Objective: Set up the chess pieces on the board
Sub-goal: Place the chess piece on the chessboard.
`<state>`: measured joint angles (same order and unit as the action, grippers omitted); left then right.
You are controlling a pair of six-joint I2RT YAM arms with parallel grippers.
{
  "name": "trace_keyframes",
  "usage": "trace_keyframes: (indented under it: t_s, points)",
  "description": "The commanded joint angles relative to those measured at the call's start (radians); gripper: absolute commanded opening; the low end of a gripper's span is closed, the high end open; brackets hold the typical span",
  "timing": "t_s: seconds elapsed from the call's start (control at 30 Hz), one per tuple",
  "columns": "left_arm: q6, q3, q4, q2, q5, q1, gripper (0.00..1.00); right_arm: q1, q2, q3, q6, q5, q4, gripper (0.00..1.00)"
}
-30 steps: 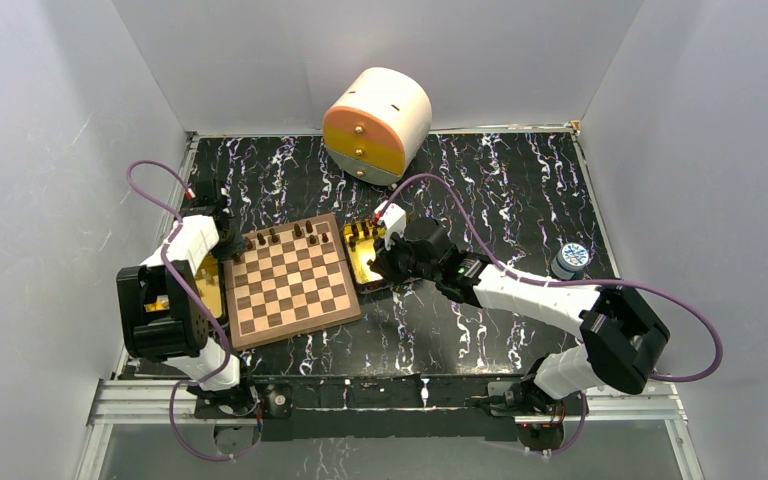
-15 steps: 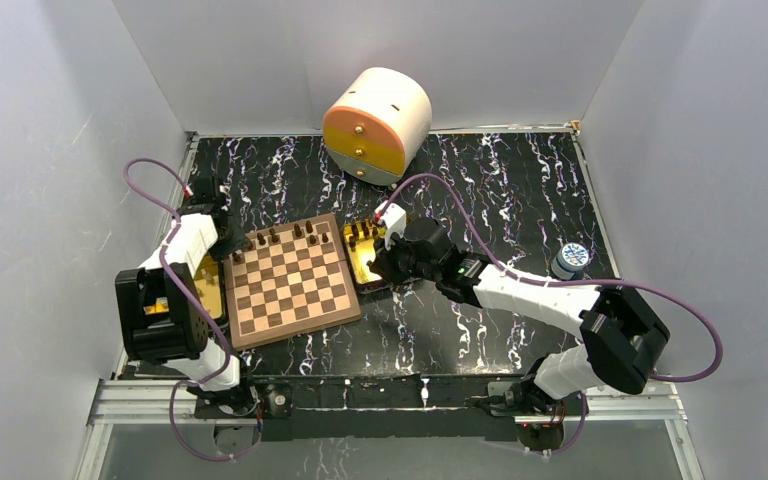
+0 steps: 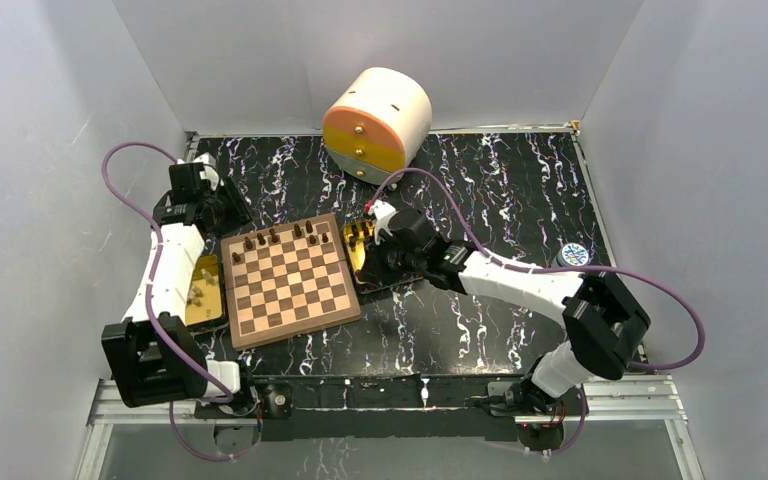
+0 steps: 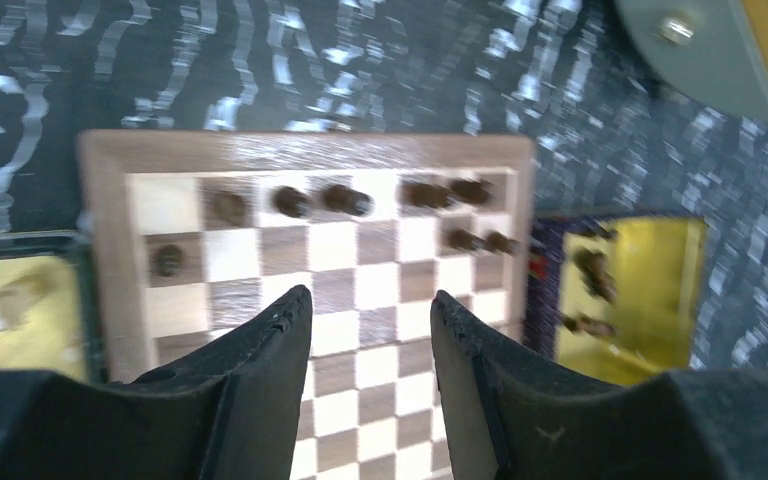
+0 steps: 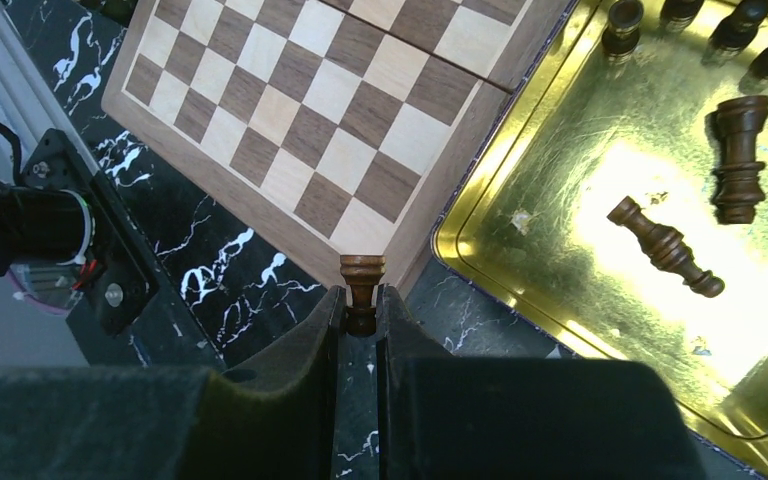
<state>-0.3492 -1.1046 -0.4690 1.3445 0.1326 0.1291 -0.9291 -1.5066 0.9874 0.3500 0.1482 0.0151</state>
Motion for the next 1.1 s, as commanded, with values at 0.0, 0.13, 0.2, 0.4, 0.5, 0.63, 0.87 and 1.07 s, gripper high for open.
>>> trace_keyframes:
  t_s: [0.0, 0.13, 0.2, 0.4, 0.5, 0.63, 0.87, 1.07]
  points:
    - [-0.012, 0.047, -0.003, -0.068, 0.325, 0.004, 0.45, 0.001, -0.008, 0.068, 0.044, 0.037, 0.041, 0.07]
    - [-0.055, 0.124, -0.002, -0.136, 0.349, -0.001, 0.43, -0.008, -0.065, 0.147, 0.100, 0.032, 0.136, 0.09]
    - [-0.082, 0.182, 0.043, -0.170, 0.412, -0.013, 0.43, -0.020, -0.101, 0.187, 0.123, 0.025, 0.195, 0.09]
    - [-0.090, 0.274, 0.059, -0.186, 0.543, -0.084, 0.42, -0.073, -0.178, 0.294, 0.142, -0.014, 0.319, 0.10]
    - [-0.061, 0.291, 0.026, -0.221, 0.438, -0.085, 0.42, -0.110, -0.239, 0.370, 0.149, -0.059, 0.433, 0.11]
    - [-0.059, 0.334, 0.067, -0.241, 0.416, -0.086, 0.43, -0.161, -0.331, 0.478, 0.158, -0.088, 0.597, 0.12]
    - [-0.124, 0.387, 0.087, -0.395, 0.098, -0.085, 0.53, -0.188, -0.457, 0.627, 0.167, -0.167, 0.796, 0.12]
    - [-0.099, 0.372, 0.072, -0.462, 0.018, -0.085, 0.53, -0.189, -0.550, 0.766, 0.143, -0.184, 0.901, 0.15]
